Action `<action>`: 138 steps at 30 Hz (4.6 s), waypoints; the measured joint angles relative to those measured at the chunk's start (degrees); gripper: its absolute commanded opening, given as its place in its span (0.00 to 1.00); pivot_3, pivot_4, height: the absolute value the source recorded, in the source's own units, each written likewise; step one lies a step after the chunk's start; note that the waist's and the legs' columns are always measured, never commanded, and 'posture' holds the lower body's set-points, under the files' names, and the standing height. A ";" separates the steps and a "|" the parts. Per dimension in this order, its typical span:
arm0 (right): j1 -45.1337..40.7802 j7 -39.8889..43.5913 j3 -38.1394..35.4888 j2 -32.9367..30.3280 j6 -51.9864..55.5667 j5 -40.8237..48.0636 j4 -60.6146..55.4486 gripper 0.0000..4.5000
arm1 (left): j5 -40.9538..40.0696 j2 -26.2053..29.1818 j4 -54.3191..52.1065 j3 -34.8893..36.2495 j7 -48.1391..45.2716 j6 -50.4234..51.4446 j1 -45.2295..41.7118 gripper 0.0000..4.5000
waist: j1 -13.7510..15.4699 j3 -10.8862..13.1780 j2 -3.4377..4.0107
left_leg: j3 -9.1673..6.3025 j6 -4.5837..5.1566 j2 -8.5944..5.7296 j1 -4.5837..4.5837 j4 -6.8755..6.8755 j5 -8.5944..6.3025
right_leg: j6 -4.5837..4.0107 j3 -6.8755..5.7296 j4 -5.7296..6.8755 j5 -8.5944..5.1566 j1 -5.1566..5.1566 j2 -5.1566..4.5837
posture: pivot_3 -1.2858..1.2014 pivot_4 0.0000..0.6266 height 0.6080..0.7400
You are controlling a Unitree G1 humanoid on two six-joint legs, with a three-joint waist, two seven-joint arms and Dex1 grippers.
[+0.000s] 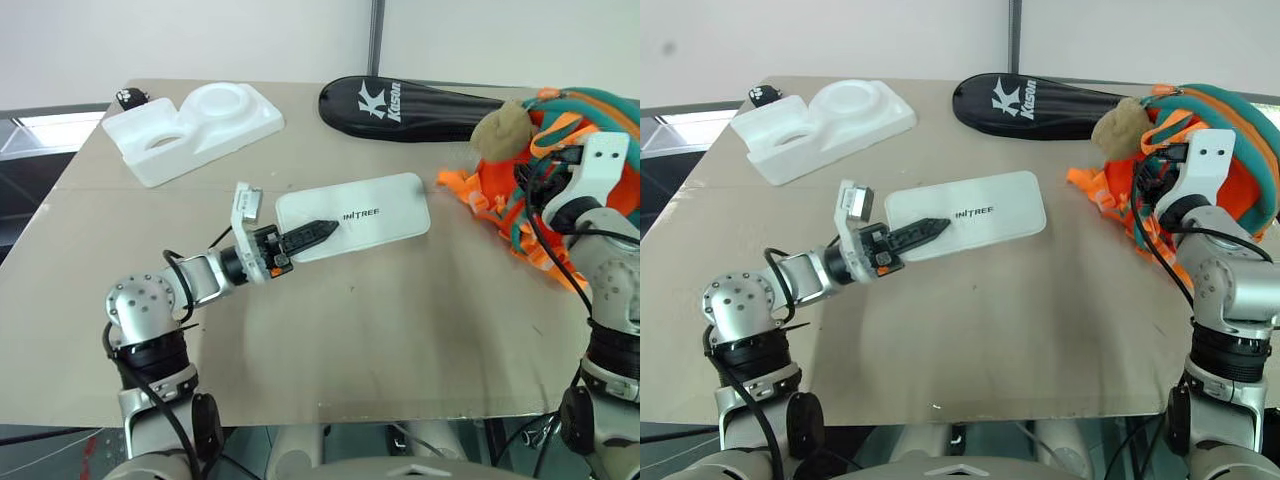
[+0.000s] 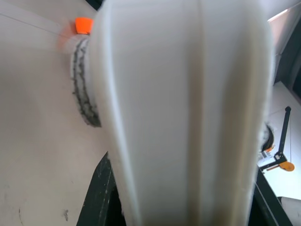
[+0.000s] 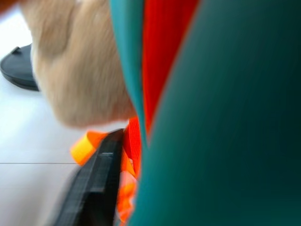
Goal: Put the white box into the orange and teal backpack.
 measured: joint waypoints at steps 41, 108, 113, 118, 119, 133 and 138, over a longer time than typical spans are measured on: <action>-7.25 57.91 17.37 -10.60 -12.18 18.19 2.03 0.02 | 18.05 27.64 -4.39 5.58 -33.10 -45.06 12.03 0.24 | 0.90 0.18 0.11 | -0.03 0.01 0.03 0.17 0.22 0.00 | -0.25 -0.19 0.00 -0.10 0.23 -0.05 | 0.52 0.24 1.00; -5.87 44.98 15.81 -6.97 -9.16 14.46 -0.33 0.00 | 12.65 -5.13 -4.96 -5.62 -5.05 6.61 -18.75 0.13 | -0.02 0.30 0.14 | -0.46 0.03 -0.07 -0.09 0.69 -0.01 | 0.17 -0.18 0.18 0.13 0.33 0.11 | 0.52 0.24 1.00; -6.48 36.30 11.35 -1.39 -8.63 16.70 1.60 0.00 | 1.98 0.85 1.35 4.53 -4.32 5.16 -23.56 0.11 | -0.28 0.31 0.14 | -0.47 0.03 -0.04 -0.07 0.68 0.00 | 0.17 -0.17 0.32 0.14 0.22 0.14 | 0.52 0.24 1.00; -9.57 29.04 6.71 2.39 -10.23 18.86 4.63 0.00 | -5.45 7.85 7.31 8.50 -0.11 5.39 -19.68 0.10 | -0.60 0.30 0.20 | -0.33 0.03 -0.07 -0.04 0.61 -0.01 | 0.18 -0.01 0.26 0.13 0.22 0.09 | 0.52 0.24 1.00; -10.27 27.66 6.72 3.12 -10.96 18.23 6.02 0.00 | -4.72 9.93 6.00 7.47 -0.38 5.21 -15.79 0.10 | -0.80 0.28 0.17 | -0.32 0.02 -0.06 -0.07 0.56 0.00 | 0.18 -0.02 0.20 0.13 0.20 0.10 | 0.52 0.24 1.00; -13.48 16.18 5.45 5.29 -15.46 14.27 14.84 0.00 | 14.17 5.73 -0.60 -5.73 6.59 -16.43 5.43 0.08 | 0.21 0.28 0.12 | -0.33 0.02 -0.10 -0.05 0.55 0.00 | 0.14 -0.10 0.26 0.15 0.22 0.01 | 0.52 0.24 1.00; -10.16 20.57 8.06 0.23 -15.43 11.78 9.18 0.00 | 22.01 6.06 0.26 -10.40 3.00 -26.72 3.66 0.08 | 0.22 0.28 0.12 | -0.24 0.03 -0.13 -0.13 0.55 -0.01 | 0.16 -0.05 0.09 0.15 0.21 0.00 | 0.52 0.24 1.00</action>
